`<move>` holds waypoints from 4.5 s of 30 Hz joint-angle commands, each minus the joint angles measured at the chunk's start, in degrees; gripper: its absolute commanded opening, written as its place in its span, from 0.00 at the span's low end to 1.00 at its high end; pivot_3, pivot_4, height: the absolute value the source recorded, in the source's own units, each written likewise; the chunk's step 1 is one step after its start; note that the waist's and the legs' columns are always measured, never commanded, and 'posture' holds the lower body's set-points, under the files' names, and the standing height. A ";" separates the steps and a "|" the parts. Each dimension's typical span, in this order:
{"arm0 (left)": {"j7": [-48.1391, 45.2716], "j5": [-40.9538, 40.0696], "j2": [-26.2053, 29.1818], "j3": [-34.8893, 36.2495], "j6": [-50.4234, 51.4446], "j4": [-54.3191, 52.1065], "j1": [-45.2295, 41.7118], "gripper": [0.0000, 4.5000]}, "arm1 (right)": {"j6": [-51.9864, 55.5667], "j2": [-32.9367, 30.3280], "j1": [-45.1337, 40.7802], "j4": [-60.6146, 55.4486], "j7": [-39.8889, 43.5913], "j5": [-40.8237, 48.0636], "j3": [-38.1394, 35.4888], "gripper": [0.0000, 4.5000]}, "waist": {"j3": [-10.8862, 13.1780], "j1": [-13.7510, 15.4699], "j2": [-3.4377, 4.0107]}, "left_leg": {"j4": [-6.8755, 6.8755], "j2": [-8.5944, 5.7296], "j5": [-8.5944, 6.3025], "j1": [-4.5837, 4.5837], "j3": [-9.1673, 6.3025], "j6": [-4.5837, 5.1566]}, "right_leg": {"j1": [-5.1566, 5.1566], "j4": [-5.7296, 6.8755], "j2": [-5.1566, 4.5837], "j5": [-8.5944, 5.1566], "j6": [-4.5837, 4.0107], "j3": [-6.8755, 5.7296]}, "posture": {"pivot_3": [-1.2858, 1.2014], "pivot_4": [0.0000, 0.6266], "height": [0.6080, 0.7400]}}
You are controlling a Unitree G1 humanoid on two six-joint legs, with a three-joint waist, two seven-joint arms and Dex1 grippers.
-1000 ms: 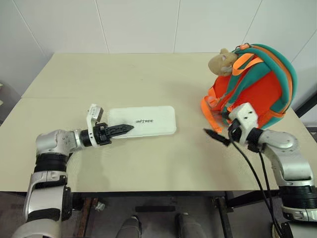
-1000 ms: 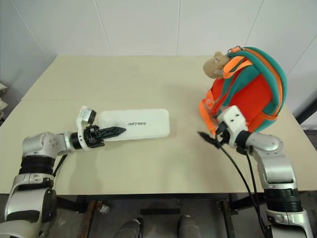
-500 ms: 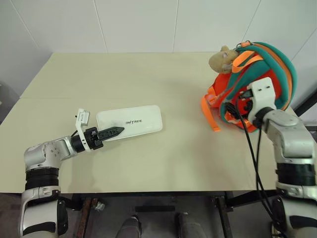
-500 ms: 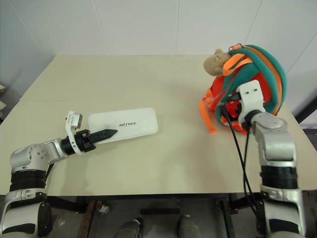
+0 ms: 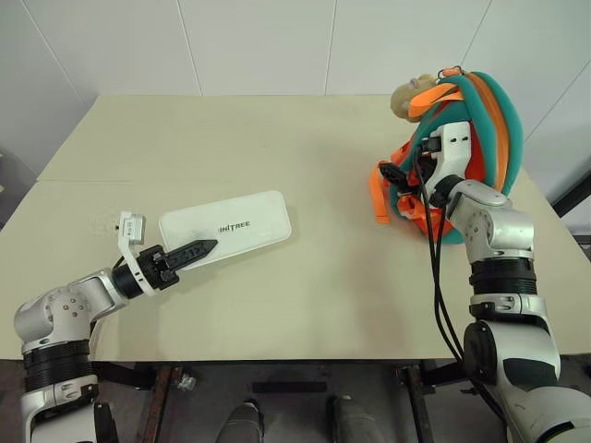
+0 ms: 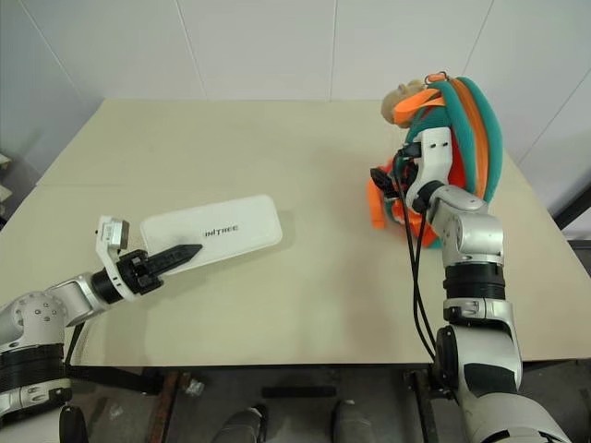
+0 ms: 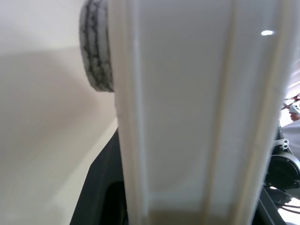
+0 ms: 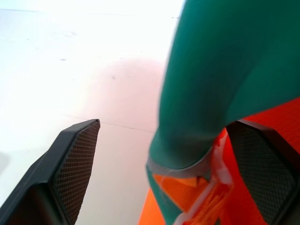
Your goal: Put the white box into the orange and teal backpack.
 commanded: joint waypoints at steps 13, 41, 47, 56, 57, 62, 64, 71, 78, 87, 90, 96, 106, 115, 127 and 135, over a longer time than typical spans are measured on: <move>1.43 -2.11 0.08 -0.59 -2.92 0.69 -2.38 0.31 | -26.33 9.66 -8.35 18.43 -12.02 -4.14 -0.42 0.96 | 0.00 -1.18 0.00 | -0.06 0.00 0.06 0.05 0.00 -0.06 | -0.01 0.03 0.01 0.00 0.00 0.01 | 0.52 0.24 1.00; -0.24 -1.36 8.40 5.58 -12.55 5.68 0.67 0.31 | 26.87 -4.32 6.64 -38.46 33.76 42.48 6.71 0.00 | 0.00 -1.89 0.00 | -0.10 0.08 0.04 0.03 -0.02 -0.05 | -0.09 0.04 0.03 -0.01 -0.03 0.00 | 0.52 0.24 1.00; -3.71 -3.40 10.51 6.67 -13.62 2.56 2.93 0.31 | 40.98 -11.30 9.15 -42.78 30.59 59.32 2.40 0.00 | 0.01 -0.73 -0.01 | -0.15 0.08 0.00 0.00 -0.01 -0.02 | -0.10 -0.07 0.00 -0.06 -0.12 -0.02 | 0.52 0.24 1.00; -4.36 -11.94 10.12 10.57 -11.63 -11.20 6.73 0.31 | 35.81 -21.84 11.92 -39.66 38.03 49.68 8.11 0.00 | 0.01 0.45 -0.04 | -0.06 0.06 -0.01 -0.02 0.06 0.00 | -0.04 -0.15 -0.02 -0.06 -0.12 -0.03 | 0.52 0.24 1.00; -4.28 -13.27 10.12 11.06 -11.61 -12.51 6.73 0.31 | 34.29 -22.26 11.64 -38.49 39.20 47.70 9.22 0.00 | 0.01 0.41 -0.04 | -0.05 0.06 -0.01 -0.01 0.06 0.00 | -0.04 -0.15 -0.01 -0.06 -0.12 -0.03 | 0.52 0.24 1.00; -2.30 -22.17 12.06 15.93 -9.07 -19.86 8.33 0.31 | 28.80 -21.46 10.33 -34.10 43.19 40.82 13.85 0.00 | 0.01 0.28 -0.05 | -0.05 0.08 -0.01 -0.02 0.08 0.00 | -0.04 -0.16 0.01 -0.06 -0.12 -0.02 | 0.52 0.24 1.00; -3.07 -22.67 13.55 16.01 -8.55 -21.03 9.77 0.31 | 27.88 -21.02 10.02 -33.47 44.22 39.64 14.91 0.00 | 0.02 0.20 -0.05 | -0.06 0.10 -0.02 -0.02 0.08 -0.01 | -0.05 -0.16 0.02 -0.06 -0.12 -0.02 | 0.52 0.24 1.00; -8.19 -9.48 16.99 5.35 -19.67 -14.97 6.05 0.31 | 26.79 -18.90 8.84 -32.41 45.88 37.57 16.55 0.00 | 0.02 0.48 -0.05 | 0.03 0.07 -0.02 0.00 0.08 -0.02 | 0.00 -0.15 0.04 -0.10 -0.19 -0.02 | 0.52 0.24 1.00; -12.91 -2.25 16.50 -3.60 -26.14 -6.83 -3.39 0.31 | 27.52 -20.89 9.20 -33.66 49.18 37.30 16.93 0.00 | 0.02 0.50 -0.05 | 0.01 0.06 0.00 -0.02 0.07 0.01 | 0.02 -0.22 0.05 -0.02 -0.11 -0.02 | 0.52 0.24 1.00; -26.69 10.05 19.82 -16.52 -37.90 -4.78 -9.00 0.31 | 27.32 -22.71 9.23 -33.85 51.96 36.42 17.25 0.00 | 0.02 0.44 -0.05 | -0.02 0.08 -0.07 -0.03 0.09 0.03 | 0.00 -0.22 0.05 -0.07 -0.06 -0.03 | 0.52 0.24 1.00; -28.87 12.19 19.60 -19.17 -40.37 -4.10 -12.42 0.31 | 26.88 -22.33 9.30 -33.54 52.01 35.76 17.45 0.00 | 0.02 0.47 -0.05 | -0.02 0.08 -0.07 -0.02 0.09 0.03 | 0.01 -0.21 0.06 -0.07 -0.07 -0.03 | 0.52 0.24 1.00; -27.70 15.69 16.13 -24.14 -40.26 -2.30 -21.02 0.31 | 26.27 -21.25 9.54 -33.54 51.76 34.89 17.52 0.00 | 0.02 0.48 -0.05 | 0.00 0.07 -0.08 -0.04 0.08 0.04 | 0.00 -0.18 0.06 -0.09 -0.02 -0.03 | 0.52 0.24 1.00; -16.26 22.32 -2.89 -31.64 -36.67 7.29 -35.94 0.31 | 25.32 -19.43 9.61 -33.74 51.12 33.63 17.69 0.00 | 0.04 0.41 -0.07 | 0.25 0.03 -0.09 -0.14 0.04 0.06 | -0.01 -0.03 0.07 -0.07 0.08 -0.02 | 0.52 0.24 1.00; -15.12 26.24 -9.77 -34.67 -38.34 9.03 -35.07 0.31 | 25.79 -19.06 11.25 -36.23 48.55 34.43 16.30 0.00 | 0.04 0.41 -0.07 | 0.57 0.02 -0.11 -0.27 0.01 0.09 | -0.04 0.03 0.08 -0.05 0.14 -0.03 | 0.52 0.24 1.00; -25.65 18.95 -2.01 -29.20 -36.93 1.94 -30.25 0.92 | 25.58 -19.22 12.94 -37.23 46.72 34.77 15.46 0.00 | 0.05 0.27 -0.05 | 0.71 0.04 -0.12 -0.27 0.01 0.11 | -0.01 0.08 0.09 -0.03 0.16 -0.02 | 0.52 0.24 1.00; -33.31 22.12 9.62 -28.09 -42.37 5.64 -27.68 0.92 | 23.70 -18.83 12.40 -35.50 47.65 33.22 16.56 0.00 | 0.05 0.26 -0.05 | 0.73 0.03 -0.14 -0.27 0.01 0.14 | 0.01 0.05 0.09 -0.03 0.16 -0.02 | 0.52 0.24 1.00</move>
